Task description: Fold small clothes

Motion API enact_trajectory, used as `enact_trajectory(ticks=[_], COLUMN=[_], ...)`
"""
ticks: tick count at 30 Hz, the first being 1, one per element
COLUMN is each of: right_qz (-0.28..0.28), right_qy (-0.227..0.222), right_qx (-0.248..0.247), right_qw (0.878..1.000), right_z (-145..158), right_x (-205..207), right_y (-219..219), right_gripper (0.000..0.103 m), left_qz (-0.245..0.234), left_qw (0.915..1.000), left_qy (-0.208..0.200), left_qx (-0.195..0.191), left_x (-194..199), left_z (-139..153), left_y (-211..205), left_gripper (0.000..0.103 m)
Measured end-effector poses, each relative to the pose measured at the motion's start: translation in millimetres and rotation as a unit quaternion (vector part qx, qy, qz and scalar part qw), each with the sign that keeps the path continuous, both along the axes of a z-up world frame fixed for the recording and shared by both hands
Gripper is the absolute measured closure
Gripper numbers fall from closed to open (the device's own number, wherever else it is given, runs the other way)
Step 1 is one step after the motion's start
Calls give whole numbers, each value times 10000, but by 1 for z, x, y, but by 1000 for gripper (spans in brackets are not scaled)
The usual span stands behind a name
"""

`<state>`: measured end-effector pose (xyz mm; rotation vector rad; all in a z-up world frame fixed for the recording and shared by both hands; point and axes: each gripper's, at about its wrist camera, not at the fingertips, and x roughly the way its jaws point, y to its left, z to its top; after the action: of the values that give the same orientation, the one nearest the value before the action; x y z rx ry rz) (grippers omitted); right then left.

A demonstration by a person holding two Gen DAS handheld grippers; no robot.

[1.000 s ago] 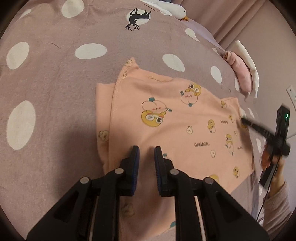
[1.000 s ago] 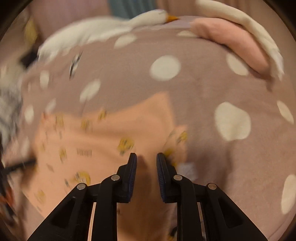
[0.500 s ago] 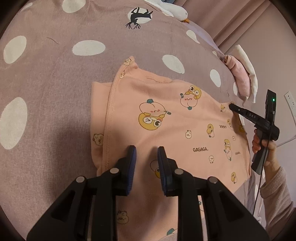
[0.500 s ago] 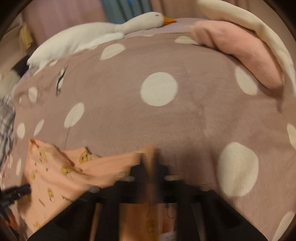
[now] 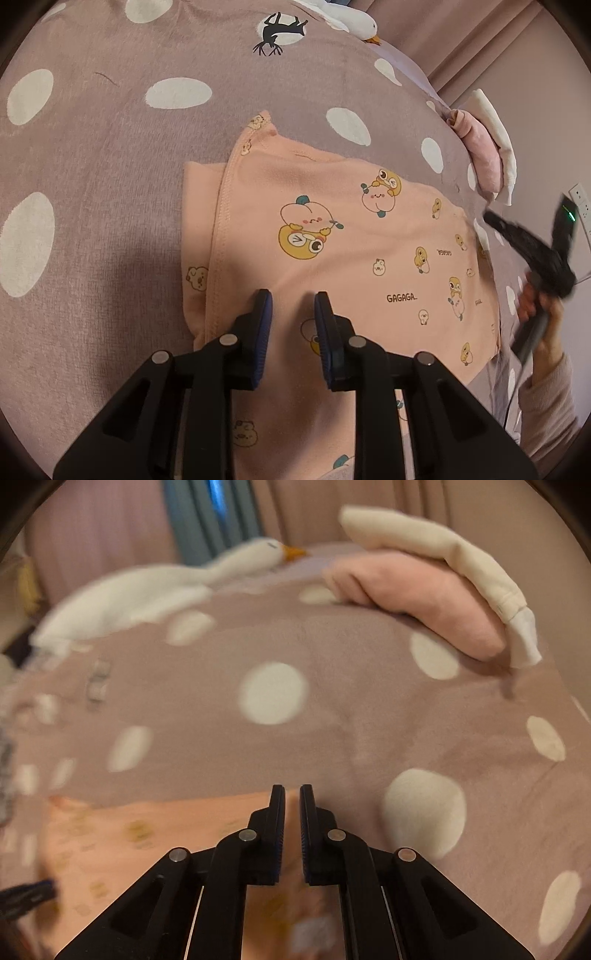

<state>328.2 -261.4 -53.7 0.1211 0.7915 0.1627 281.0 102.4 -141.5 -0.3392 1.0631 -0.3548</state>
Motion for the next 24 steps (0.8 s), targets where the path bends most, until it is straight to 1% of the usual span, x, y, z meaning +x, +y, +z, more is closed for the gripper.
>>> enact_trajectory(ticks=[3,5,7,8,9,11,12,13,14,15,16,17,18,19,20,24], right_qz=[545,758,826,809,794,733,679,636,564,455,367,351,373,388,403,542], right_qy=[129,269,471,560,558,444,464,508,582,665,682,631,562,517,461,397], right_qx=[-321,-427,-673,-963,-1064,-993,-1002,-900,-754,-684,-602,-505,-363,-265,-182,75], right_qw=[9979,9958,9932,9905,9896,9914,9916,9926,9939,9944,9952,9961,9971,9976,9980,9977], right_z=[-4,-13,-27,-37,-43,-46,-45,-44,-40,-37,-33,-29,-24,-21,-17,-13], right_x=[-35,-58,-70,-80,-84,-97,-101,-104,-107,-109,-113,-119,-125,-131,-139,-151], right_y=[16,19,21,21,19,11,7,3,-1,-5,-9,-11,-12,-11,-10,4], right_gripper=[98,98,98,98,98,98,97,95,87,80,69,67,67,67,67,67], left_qz=[55,94,105,96,94,107,119,124,131,147,174,205,282,366,432,576], left_qw=[10000,9999,9998,9998,9998,9998,9998,9998,9997,9996,9996,9996,9995,9992,9989,9981], left_qy=[26,45,51,48,49,32,31,41,29,29,11,-17,-50,-89,-106,6], left_qx=[-70,-124,-150,-148,-148,-175,-161,-165,-222,-239,-217,-191,-124,-93,-112,-229], left_x=[-1,-5,-12,-18,-23,-36,-42,-50,-61,-68,-78,-85,-92,-98,-103,-107], left_z=[0,0,1,2,3,4,5,5,6,8,11,13,15,16,16,12], left_y=[3,5,7,9,10,16,18,23,28,32,36,39,43,47,50,57], left_gripper=[80,80,80,80,80,80,80,80,80,76,73,61,45,39,37,37])
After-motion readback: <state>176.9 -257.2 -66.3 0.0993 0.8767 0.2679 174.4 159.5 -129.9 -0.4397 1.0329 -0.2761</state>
